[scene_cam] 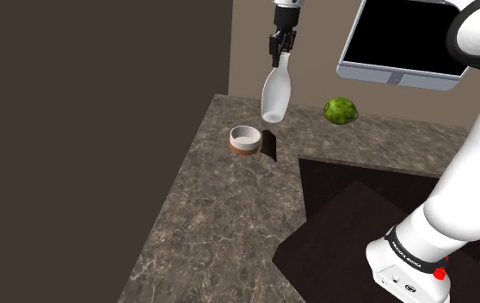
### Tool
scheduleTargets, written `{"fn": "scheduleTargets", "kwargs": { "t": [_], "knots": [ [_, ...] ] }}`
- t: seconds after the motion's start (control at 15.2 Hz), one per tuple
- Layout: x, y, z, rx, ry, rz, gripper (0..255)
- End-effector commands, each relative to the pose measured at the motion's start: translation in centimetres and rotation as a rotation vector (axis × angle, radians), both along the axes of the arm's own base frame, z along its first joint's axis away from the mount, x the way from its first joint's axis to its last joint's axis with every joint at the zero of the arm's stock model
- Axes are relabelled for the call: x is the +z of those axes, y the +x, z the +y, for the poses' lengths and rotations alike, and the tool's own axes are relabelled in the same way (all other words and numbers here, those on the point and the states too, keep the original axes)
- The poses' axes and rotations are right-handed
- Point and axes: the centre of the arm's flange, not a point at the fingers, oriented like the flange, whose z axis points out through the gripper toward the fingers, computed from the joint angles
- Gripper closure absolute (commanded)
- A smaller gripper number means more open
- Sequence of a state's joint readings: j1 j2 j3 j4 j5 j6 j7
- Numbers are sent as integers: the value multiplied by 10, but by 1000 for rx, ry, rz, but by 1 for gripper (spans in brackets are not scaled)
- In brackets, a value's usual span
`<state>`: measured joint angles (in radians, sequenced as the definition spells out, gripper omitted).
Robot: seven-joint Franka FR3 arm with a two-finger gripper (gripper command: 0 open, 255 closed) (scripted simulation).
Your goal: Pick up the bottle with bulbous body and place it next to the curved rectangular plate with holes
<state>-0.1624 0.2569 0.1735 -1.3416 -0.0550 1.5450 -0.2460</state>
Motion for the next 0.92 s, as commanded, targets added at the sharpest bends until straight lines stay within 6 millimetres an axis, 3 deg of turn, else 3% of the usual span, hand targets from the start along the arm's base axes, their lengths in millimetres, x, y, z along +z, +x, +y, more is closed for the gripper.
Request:
{"fn": "scheduleTargets", "kwargs": {
  "t": [0.0, 0.86],
  "knots": [
    [-9, 2, -2, 1, 0, -1, 255],
    [-78, 2, -2, 1, 0, -1, 255]
  ]
}}
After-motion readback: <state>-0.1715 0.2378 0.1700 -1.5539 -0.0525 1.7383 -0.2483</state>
